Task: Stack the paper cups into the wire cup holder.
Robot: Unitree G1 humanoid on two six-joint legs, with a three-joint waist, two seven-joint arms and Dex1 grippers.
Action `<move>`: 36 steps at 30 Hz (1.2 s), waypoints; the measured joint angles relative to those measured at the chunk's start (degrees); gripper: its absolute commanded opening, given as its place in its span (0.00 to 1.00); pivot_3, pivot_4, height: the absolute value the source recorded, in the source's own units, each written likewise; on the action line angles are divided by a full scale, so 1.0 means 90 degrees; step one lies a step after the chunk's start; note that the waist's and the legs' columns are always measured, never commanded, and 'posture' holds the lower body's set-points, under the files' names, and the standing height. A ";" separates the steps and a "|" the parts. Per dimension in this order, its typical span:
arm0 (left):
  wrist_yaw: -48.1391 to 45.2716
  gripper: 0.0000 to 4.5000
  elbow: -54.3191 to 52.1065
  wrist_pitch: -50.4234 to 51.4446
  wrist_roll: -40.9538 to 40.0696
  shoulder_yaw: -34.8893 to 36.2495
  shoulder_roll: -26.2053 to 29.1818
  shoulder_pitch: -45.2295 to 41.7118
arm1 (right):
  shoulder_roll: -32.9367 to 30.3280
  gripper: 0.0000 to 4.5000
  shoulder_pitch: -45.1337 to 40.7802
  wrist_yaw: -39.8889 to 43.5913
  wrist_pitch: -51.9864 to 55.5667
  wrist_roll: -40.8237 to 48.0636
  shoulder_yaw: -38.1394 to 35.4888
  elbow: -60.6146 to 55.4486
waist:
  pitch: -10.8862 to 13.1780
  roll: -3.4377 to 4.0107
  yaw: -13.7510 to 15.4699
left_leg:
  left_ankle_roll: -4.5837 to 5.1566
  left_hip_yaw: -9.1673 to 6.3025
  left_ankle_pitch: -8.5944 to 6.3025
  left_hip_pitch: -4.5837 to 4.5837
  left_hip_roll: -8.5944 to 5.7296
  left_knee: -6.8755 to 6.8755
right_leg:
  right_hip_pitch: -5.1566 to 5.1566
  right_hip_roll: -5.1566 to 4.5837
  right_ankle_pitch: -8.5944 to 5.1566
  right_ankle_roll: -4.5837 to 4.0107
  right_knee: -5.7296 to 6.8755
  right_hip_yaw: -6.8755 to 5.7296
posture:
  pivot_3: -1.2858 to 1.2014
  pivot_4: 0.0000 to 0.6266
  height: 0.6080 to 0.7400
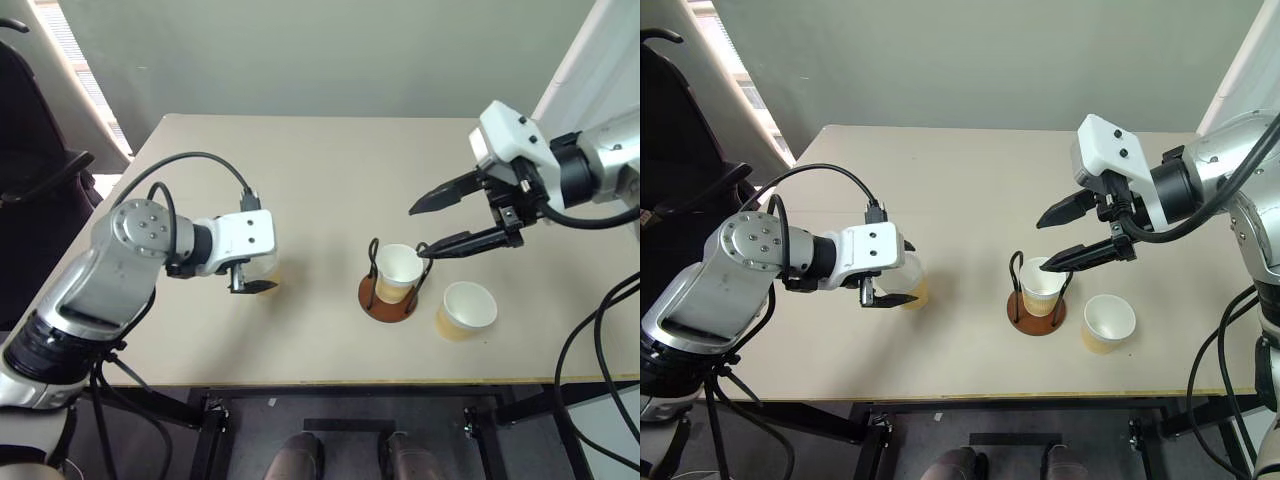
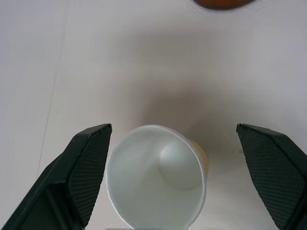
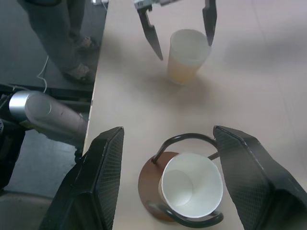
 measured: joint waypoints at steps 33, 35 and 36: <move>-0.0712 0.01 0.1004 -0.1344 0.0509 -0.0280 -0.0063 0.0203 | -0.0256 0.68 0.0056 -0.0387 0.0236 0.0489 0.0001 -0.0134 | 0.0000 0.0000 0.0000 | -0.0012 -0.0004 -0.0005 -0.0007 -0.0001 -0.0008 | -0.0012 0.0000 0.0000 -0.0001 0.0000 -0.0002 | 0.52 0.24 1.00; -0.0796 0.01 0.1154 -0.1469 0.0482 -0.0221 -0.0056 0.0171 | -0.0256 0.68 0.0062 -0.0409 0.0236 0.0506 0.0001 -0.0127 | 0.0000 0.0000 0.0000 | 0.0001 -0.0004 -0.0012 -0.0007 -0.0001 -0.0007 | -0.0012 0.0000 0.0000 -0.0001 0.0000 -0.0002 | 0.52 0.24 1.00; -0.0818 0.01 0.1186 -0.1491 0.0476 -0.0208 -0.0056 0.0156 | -0.0256 0.68 0.0061 -0.0417 0.0236 0.0511 0.0000 -0.0123 | 0.0000 0.0000 0.0000 | 0.0012 -0.0004 -0.0019 -0.0007 -0.0001 -0.0007 | -0.0012 0.0000 0.0000 -0.0001 0.0001 -0.0002 | 0.52 0.24 1.00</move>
